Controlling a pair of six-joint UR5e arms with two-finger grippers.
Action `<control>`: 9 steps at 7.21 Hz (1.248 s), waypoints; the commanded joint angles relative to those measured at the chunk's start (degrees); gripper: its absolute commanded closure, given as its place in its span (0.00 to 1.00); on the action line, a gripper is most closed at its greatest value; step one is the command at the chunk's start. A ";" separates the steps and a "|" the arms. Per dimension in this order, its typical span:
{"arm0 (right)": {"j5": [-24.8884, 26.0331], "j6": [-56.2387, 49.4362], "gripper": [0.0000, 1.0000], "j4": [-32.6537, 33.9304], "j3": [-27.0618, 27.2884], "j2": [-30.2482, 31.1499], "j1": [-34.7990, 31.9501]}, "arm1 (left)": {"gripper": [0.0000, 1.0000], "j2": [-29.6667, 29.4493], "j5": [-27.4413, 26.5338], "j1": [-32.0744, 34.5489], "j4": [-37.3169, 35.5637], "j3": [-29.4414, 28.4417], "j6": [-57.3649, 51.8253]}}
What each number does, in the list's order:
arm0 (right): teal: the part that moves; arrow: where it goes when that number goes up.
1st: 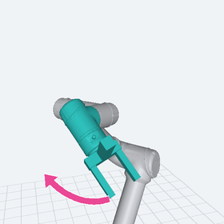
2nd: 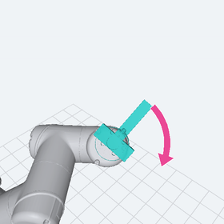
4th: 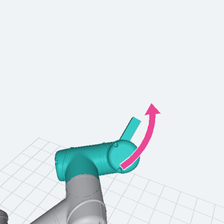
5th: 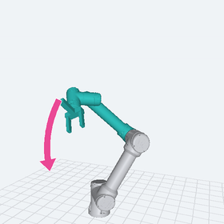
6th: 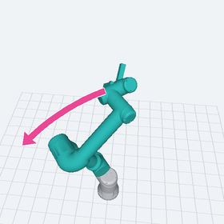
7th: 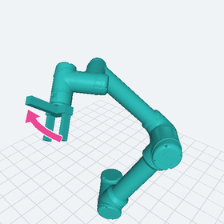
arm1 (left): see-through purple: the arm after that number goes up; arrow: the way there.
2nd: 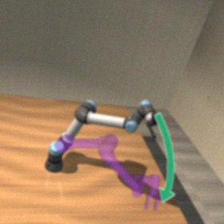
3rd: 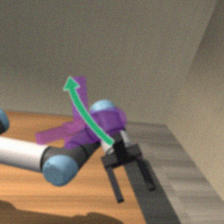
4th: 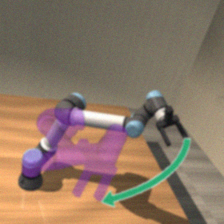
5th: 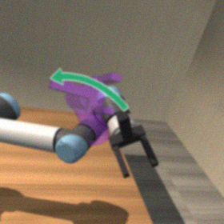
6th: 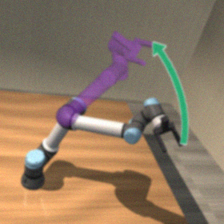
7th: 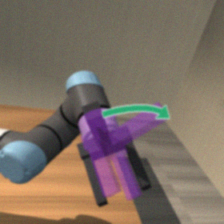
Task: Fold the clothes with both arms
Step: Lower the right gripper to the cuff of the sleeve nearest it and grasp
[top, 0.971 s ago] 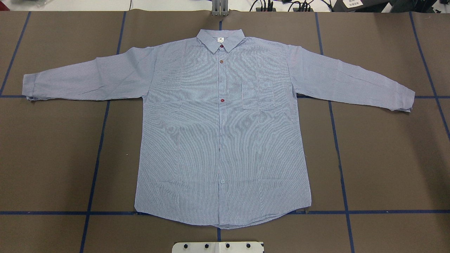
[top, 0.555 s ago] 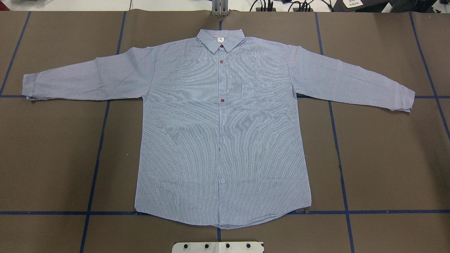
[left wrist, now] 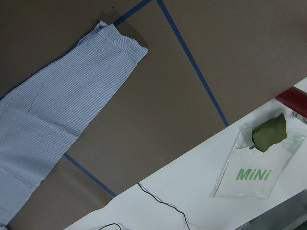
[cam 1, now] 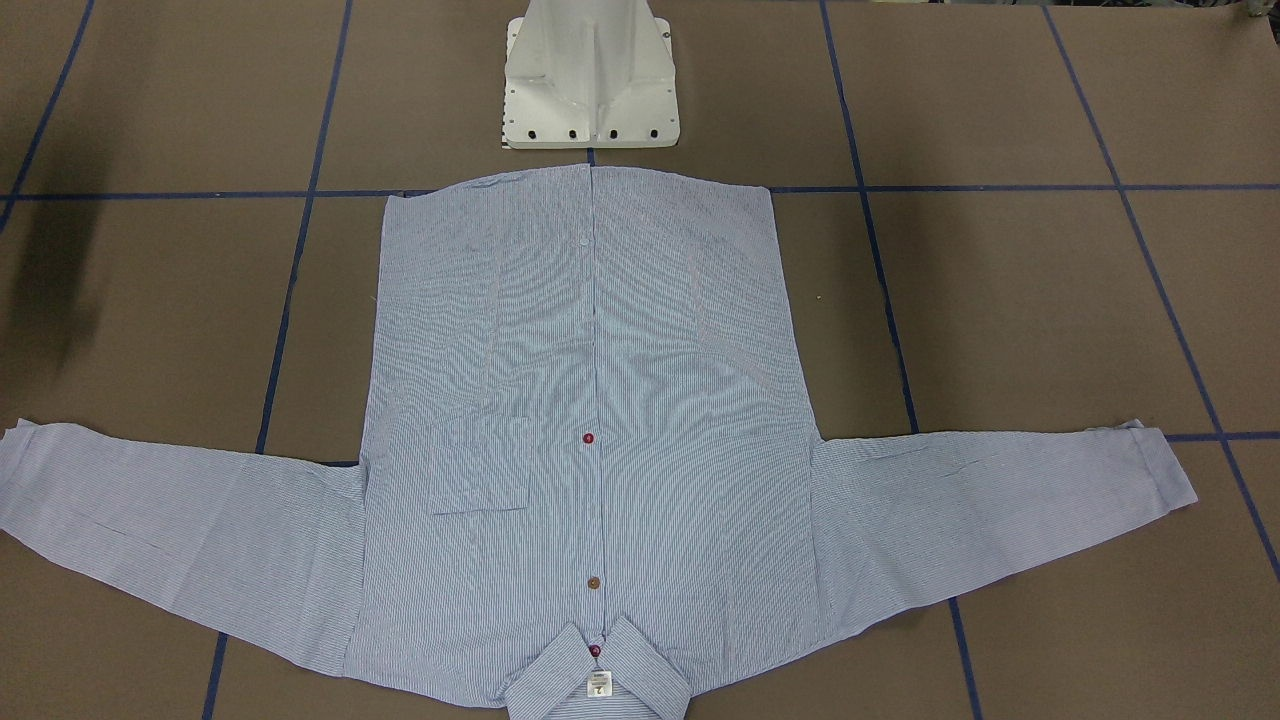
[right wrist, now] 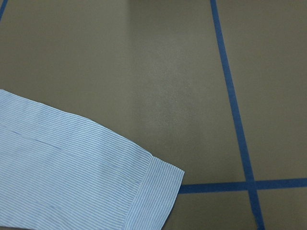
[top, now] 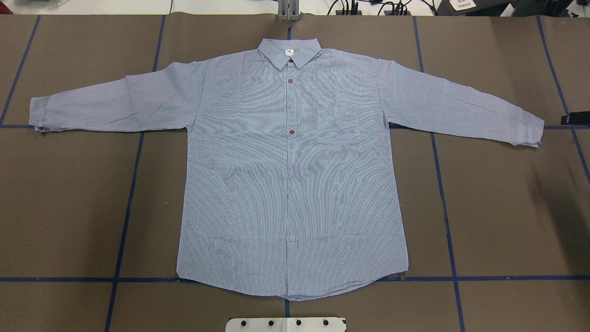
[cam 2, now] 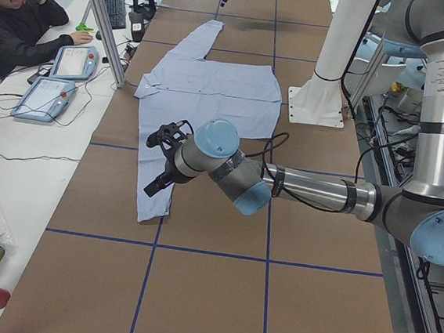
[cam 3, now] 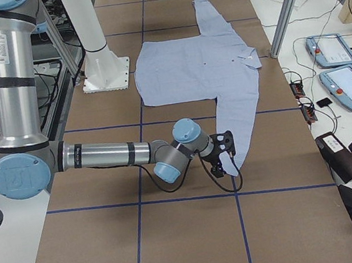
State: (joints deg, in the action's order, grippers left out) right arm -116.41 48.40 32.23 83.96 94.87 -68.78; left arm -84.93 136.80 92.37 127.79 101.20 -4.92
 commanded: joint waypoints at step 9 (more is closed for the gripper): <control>7.78 13.53 0.43 -12.54 -11.45 -4.34 9.27 | 0.00 0.21 0.74 0.00 0.00 -1.09 -0.35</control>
State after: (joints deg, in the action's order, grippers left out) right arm -108.63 58.62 20.23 72.50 91.01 -60.17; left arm -84.76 137.29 92.37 127.79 100.33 -5.13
